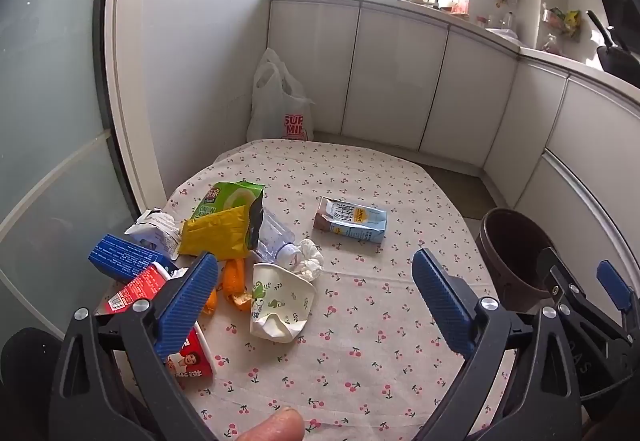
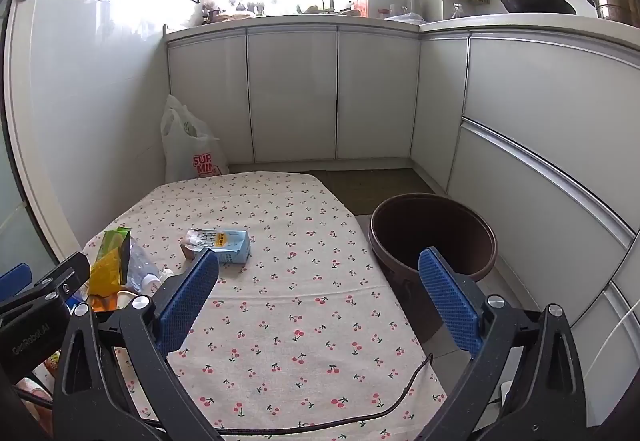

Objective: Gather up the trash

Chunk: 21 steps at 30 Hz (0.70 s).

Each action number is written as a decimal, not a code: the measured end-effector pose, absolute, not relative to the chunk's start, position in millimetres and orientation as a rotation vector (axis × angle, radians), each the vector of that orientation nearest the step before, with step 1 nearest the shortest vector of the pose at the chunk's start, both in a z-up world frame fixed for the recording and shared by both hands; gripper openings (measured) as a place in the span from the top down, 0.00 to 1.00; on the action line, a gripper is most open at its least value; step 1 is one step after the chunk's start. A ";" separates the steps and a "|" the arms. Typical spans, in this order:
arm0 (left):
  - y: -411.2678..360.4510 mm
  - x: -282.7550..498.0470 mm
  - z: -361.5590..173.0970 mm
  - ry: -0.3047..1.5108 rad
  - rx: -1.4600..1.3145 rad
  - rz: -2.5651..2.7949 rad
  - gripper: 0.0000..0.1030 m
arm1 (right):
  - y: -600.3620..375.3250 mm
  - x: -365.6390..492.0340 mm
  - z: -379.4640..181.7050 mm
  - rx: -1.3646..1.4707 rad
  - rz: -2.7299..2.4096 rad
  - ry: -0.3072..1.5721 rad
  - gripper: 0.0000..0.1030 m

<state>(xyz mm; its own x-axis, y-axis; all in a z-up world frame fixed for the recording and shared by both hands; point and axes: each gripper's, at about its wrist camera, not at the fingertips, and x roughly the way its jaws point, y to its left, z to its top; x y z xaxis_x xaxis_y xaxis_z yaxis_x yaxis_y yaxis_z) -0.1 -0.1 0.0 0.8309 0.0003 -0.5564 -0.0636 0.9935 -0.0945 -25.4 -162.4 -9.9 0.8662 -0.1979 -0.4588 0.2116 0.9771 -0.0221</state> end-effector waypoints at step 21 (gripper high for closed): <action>-0.6 2.4 -7.2 0.628 -0.124 0.038 0.08 | -164.9 -25.3 -10.3 0.038 -0.208 0.489 0.07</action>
<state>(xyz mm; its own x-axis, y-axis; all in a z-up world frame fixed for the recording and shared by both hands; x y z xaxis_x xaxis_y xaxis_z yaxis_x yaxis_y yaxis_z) 2.4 -0.6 -7.2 0.8090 -0.0024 -0.5878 -0.0730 0.9918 -0.1045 -25.3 -164.9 -10.3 0.8624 -0.1889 -0.4697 0.2070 0.9782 -0.0134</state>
